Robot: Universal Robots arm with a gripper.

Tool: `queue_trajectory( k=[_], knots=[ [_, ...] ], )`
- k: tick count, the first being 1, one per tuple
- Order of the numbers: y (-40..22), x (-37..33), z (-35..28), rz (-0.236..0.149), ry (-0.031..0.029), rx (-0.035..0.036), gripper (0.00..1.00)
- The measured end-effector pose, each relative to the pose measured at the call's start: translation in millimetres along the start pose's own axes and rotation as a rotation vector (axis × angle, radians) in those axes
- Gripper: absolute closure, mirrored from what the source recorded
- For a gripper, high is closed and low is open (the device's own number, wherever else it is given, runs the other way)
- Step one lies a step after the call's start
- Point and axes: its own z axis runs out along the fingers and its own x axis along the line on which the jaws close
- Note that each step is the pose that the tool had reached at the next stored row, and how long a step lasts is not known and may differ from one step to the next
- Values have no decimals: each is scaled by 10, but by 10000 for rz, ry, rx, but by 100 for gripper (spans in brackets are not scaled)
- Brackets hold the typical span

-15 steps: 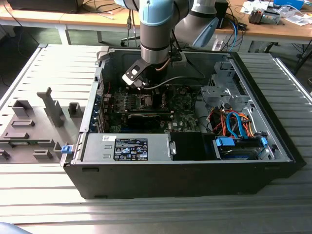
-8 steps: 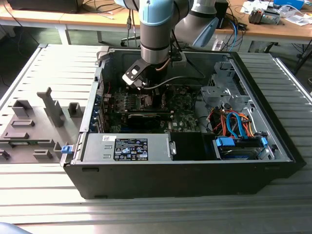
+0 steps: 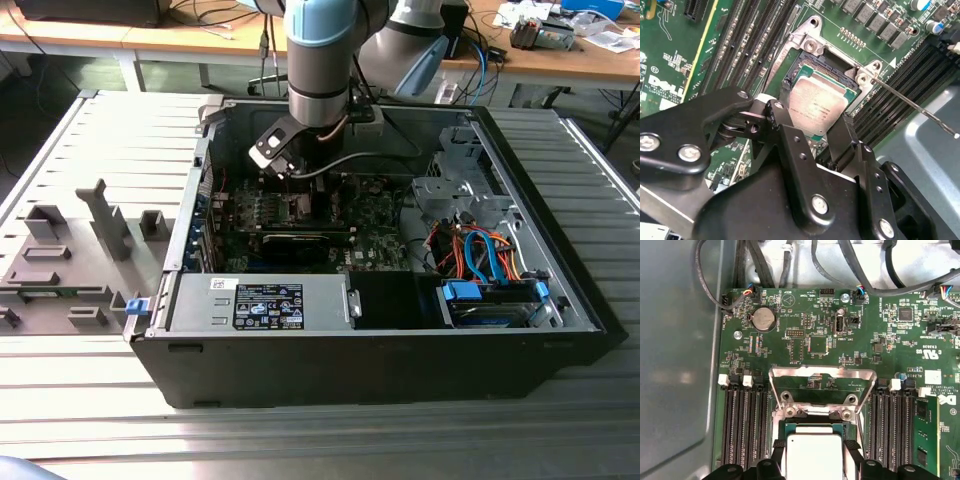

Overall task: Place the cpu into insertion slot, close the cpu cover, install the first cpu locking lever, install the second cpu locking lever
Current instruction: 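Place the cpu into insertion slot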

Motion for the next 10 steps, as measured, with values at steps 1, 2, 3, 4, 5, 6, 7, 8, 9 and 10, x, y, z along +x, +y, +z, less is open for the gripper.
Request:
queue_trajectory(
  k=[1,2,3,4,5,6,7,8,9,10],
  knots=[
    [-1,-1,6,1,2,-1,46],
    [-1,-1,19,-6,-5,4,46],
    [-1,-2,26,-10,-18,6,46],
    [-2,-2,32,-12,-41,8,46],
    [-5,-2,38,-14,-102,11,46],
    [-9,-2,47,-19,-187,15,46],
    [-13,-3,57,-23,-261,18,46],
    [-13,-4,69,-26,-309,22,46],
    [-14,-1,74,-23,-320,24,46],
    [-14,5,82,-17,-319,22,46]
  ],
)
